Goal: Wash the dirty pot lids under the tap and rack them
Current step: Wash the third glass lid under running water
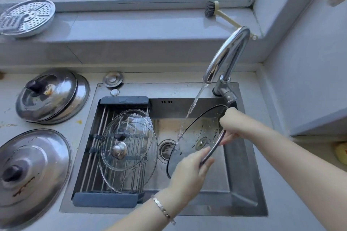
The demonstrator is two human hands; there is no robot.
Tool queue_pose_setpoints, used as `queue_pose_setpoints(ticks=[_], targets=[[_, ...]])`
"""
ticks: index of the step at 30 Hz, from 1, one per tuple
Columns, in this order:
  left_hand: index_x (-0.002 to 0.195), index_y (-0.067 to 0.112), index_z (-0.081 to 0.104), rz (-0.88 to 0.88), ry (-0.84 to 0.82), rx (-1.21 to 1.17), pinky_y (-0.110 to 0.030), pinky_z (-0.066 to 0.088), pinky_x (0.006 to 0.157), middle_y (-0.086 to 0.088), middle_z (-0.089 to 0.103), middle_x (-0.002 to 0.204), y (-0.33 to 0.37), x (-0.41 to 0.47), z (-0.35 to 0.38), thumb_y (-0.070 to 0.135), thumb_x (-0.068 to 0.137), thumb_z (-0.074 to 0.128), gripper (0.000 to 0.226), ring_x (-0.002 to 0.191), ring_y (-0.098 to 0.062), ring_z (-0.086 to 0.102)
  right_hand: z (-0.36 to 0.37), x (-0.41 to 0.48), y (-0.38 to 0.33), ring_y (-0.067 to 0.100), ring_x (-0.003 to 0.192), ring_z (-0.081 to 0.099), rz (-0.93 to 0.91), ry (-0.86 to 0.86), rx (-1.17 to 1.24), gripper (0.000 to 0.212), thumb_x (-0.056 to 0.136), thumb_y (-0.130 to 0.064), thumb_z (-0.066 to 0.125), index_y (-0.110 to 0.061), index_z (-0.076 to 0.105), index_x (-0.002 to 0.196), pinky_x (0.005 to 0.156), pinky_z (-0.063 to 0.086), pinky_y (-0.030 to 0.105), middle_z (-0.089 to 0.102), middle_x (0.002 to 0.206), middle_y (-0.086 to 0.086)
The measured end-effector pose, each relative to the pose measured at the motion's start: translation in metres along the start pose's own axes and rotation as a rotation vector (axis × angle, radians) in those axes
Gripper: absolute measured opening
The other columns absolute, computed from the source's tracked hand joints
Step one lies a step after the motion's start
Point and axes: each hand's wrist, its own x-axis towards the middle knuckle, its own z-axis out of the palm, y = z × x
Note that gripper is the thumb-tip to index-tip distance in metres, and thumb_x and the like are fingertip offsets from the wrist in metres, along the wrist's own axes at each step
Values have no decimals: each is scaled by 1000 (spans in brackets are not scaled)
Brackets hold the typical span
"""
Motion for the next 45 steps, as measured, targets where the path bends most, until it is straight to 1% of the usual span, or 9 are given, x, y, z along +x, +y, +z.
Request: queue_pose_setpoints(ticks=[4, 10, 13, 18, 24, 29, 35, 40, 45], targets=[[109, 26, 69, 49, 232, -118, -14, 42, 61, 2, 67, 73, -11, 1, -18, 69, 80, 40, 59, 63, -1, 59, 6, -5, -3, 25, 51, 68, -146, 69, 1, 21, 93, -14, 42, 5, 49, 91, 47, 55, 27, 68, 66, 21], [79, 18, 67, -179, 367, -609, -37, 59, 73, -9, 73, 77, 0, 19, -55, 33, 92, 51, 26, 76, -22, 72, 49, 12, 13, 20, 139, 26, -442, 213, -45, 56, 99, -41, 26, -14, 19, 147, 113, 19, 34, 27, 150, 11], [81, 7, 68, -285, 412, -804, -28, 59, 64, -7, 73, 72, 6, 26, -68, 27, 95, 46, 33, 68, -17, 72, 90, 5, 14, 6, 142, -15, -685, 235, -130, 60, 99, -38, 19, -13, -4, 148, 114, -9, 25, -14, 157, 1], [78, 12, 70, -369, 517, -865, -20, 57, 61, 0, 74, 68, 5, 29, -86, 34, 95, 47, 36, 67, -10, 71, 124, -6, 11, 8, 140, 8, -1232, 401, -457, 56, 93, -30, 26, -4, 29, 143, 115, 2, 28, 16, 151, 2], [84, -2, 63, -368, 452, -973, -27, 59, 54, -9, 71, 61, 19, 21, -85, 31, 97, 42, 41, 56, -18, 70, 95, 14, -27, 14, 144, -14, -590, 433, -189, 60, 98, -38, 15, -12, -4, 149, 117, -9, 33, -11, 157, 6], [67, 5, 63, -379, 536, -860, -15, 43, 37, 2, 62, 45, 11, 19, -87, 37, 93, 46, 45, 37, -6, 54, 118, -17, -6, 5, 139, -13, -1105, 342, -486, 66, 89, -41, 8, -12, 7, 148, 114, -15, 25, -12, 149, -7], [80, 2, 64, -379, 476, -957, -28, 59, 55, -8, 72, 61, 14, 20, -82, 36, 95, 42, 43, 59, -22, 71, 96, 12, -21, 13, 143, -16, -662, 389, -314, 66, 95, -45, 13, -11, -7, 148, 115, -13, 31, -13, 157, 4], [63, 6, 63, -382, 552, -853, -27, 52, 50, -3, 65, 52, 11, 23, -82, 43, 86, 49, 46, 55, -23, 61, 110, -13, -6, 6, 139, -18, -1053, 328, -523, 74, 85, -47, 3, -10, 2, 149, 110, -21, 22, -15, 150, -6], [80, -1, 63, -318, 493, -949, -31, 60, 59, -12, 72, 64, 20, 17, -83, 35, 93, 44, 42, 61, -24, 72, 67, 46, -19, 26, 144, 9, -362, 343, 32, 66, 97, -48, 16, -5, 11, 148, 117, 8, 42, 7, 157, 15]])
